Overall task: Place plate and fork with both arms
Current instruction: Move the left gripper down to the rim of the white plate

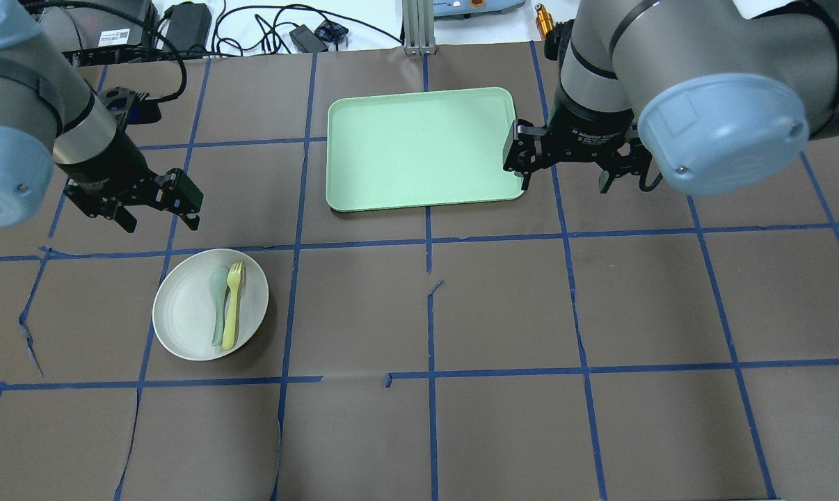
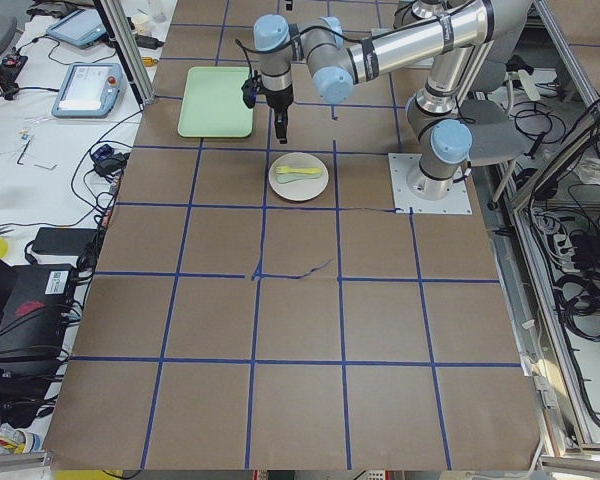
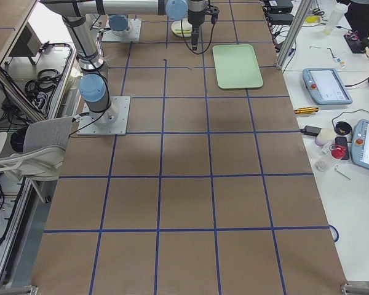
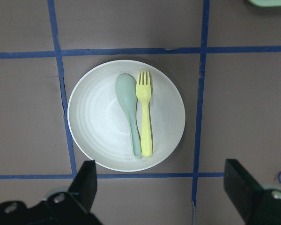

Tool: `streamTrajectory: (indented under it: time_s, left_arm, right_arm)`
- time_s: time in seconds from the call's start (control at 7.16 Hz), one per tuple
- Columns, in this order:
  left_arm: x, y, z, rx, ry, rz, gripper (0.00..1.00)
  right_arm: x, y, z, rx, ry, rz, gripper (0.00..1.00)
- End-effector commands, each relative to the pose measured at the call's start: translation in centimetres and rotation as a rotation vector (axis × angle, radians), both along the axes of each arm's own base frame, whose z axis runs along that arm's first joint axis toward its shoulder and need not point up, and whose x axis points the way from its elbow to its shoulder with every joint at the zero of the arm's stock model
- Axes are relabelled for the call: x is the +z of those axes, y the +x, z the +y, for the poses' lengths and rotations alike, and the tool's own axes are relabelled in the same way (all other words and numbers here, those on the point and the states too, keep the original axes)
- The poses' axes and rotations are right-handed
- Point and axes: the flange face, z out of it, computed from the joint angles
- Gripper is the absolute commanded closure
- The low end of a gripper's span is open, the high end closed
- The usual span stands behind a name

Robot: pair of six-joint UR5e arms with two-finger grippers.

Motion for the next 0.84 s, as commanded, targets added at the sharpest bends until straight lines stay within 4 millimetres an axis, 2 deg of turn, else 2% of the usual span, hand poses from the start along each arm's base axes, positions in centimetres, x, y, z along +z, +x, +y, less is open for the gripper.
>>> streamTrajectory:
  time_s: [0.0, 0.14, 0.28, 0.42, 0.56, 0.7]
  left_arm:
    - [-10.2, 6.1, 3.7, -0.024, -0.064, -0.014, 0.06]
    - [-13.2, 7.4, 4.7, -0.014, -0.067, -0.013, 0.1]
    - [-15.0, 8.3, 4.8, -0.007, -0.043, 0.0, 0.16]
    - [-16.0, 8.7, 4.8, 0.004, -0.03, 0.008, 0.27]
    - [-16.5, 8.8, 4.7, 0.006, -0.025, 0.015, 0.48]
    - [-16.3, 9.0, 4.7, 0.016, -0.022, 0.019, 0.87]
  right_arm:
    - [-0.2, 0.0, 0.0, 0.0, 0.004, 0.001, 0.0]
    - [-0.2, 0.0, 0.0, 0.002, 0.002, 0.002, 0.0]
    - [-0.2, 0.0, 0.0, 0.002, 0.002, 0.002, 0.0]
    - [-0.2, 0.0, 0.0, 0.002, 0.002, 0.002, 0.0]
    - [-0.2, 0.1, 0.0, 0.002, 0.004, 0.002, 0.0]
    - [-0.2, 0.1, 0.0, 0.002, 0.004, 0.002, 0.0]
